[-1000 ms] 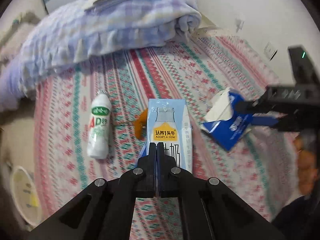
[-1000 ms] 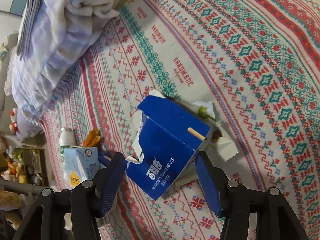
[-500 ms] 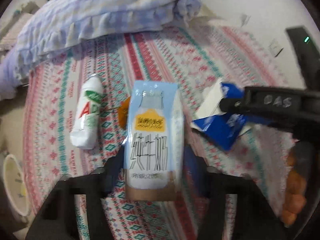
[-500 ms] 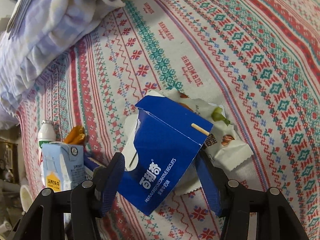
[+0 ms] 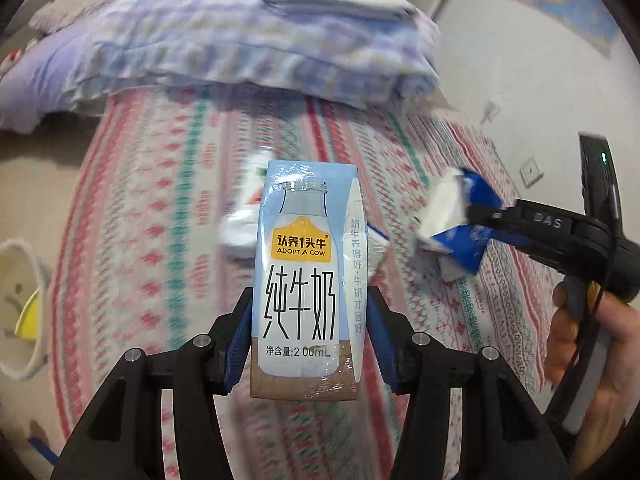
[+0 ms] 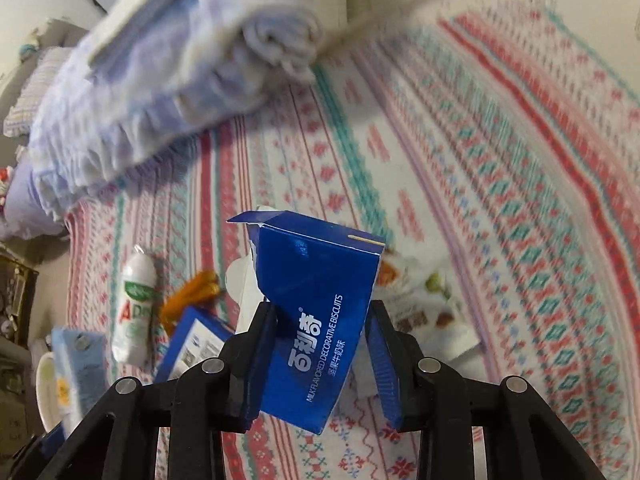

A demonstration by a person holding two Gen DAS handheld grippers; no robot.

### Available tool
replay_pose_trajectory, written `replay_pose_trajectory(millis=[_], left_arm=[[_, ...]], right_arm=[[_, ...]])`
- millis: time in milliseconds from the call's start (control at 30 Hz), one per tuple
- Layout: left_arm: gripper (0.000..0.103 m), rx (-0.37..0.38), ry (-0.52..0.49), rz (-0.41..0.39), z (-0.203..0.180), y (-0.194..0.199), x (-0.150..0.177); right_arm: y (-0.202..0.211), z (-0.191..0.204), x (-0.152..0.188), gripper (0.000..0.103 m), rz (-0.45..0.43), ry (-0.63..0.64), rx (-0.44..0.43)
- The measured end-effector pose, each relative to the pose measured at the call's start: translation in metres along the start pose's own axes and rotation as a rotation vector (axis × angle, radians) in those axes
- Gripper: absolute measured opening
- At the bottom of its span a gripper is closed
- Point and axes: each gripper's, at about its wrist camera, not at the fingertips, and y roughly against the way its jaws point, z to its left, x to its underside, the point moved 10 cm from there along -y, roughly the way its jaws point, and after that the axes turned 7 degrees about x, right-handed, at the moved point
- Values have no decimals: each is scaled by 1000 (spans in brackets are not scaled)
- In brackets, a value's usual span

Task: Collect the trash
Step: 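Grasp the milk carton with the left tool while the right tool grasps the blue biscuit box, then carry carton and box over the wastebasket and open both tools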

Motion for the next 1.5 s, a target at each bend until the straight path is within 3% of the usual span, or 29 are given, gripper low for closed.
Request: replay_pose_trajectory(millis=[233,400,600,900,1033,1500], left_arm=[[56,-39,112,-83,75,67,-2],[56,-102,156,-127,134,105,3],[56,-118,329,-164,221,131,24],[56,-126,599,-235,341,181,52],[56,-102,656,-190,361,172,67],[56,-90,657,-205,372,176,69]], right_arm=[[19,5,-10,40,-57,-37,-86],[32,36,-1,40,-78,21,-125],[42,79,31,40,-91,141,-159],[16,161,94,40,-6,286,-234],[-2,197,122,40,32,331,-254],[-32,342,191,41,131,393,-382]])
